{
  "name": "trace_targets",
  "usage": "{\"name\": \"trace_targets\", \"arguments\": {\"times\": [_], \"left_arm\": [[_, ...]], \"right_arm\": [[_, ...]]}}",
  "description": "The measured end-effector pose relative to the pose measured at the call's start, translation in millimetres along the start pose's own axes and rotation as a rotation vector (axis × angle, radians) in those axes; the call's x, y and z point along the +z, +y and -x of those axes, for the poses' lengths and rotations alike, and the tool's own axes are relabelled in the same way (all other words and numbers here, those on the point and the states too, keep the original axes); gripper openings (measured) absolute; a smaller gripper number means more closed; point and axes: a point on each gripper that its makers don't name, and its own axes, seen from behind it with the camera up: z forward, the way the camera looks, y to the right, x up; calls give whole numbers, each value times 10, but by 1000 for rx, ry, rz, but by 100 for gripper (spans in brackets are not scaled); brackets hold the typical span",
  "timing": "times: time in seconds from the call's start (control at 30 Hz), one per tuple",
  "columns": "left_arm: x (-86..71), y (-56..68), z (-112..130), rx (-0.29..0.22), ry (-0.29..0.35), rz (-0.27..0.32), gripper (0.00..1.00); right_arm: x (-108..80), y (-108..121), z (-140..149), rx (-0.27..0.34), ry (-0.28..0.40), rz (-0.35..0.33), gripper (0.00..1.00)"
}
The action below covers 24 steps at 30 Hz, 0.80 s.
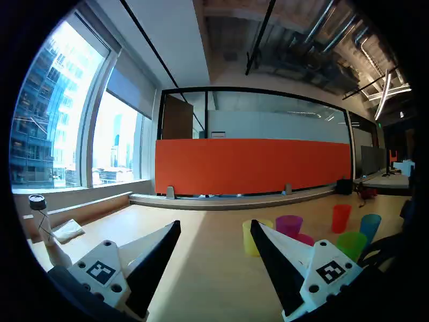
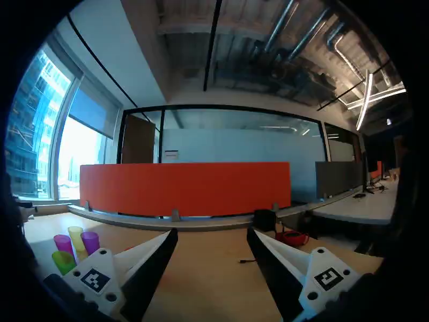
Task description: Pour water
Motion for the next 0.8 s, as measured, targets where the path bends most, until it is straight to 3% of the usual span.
{"name": "trace_targets", "arguments": {"times": [0.8], "left_arm": [[80, 21, 214, 4, -76, 11, 97]], "right_arm": [[42, 3, 172, -26, -32, -25, 99]]}}
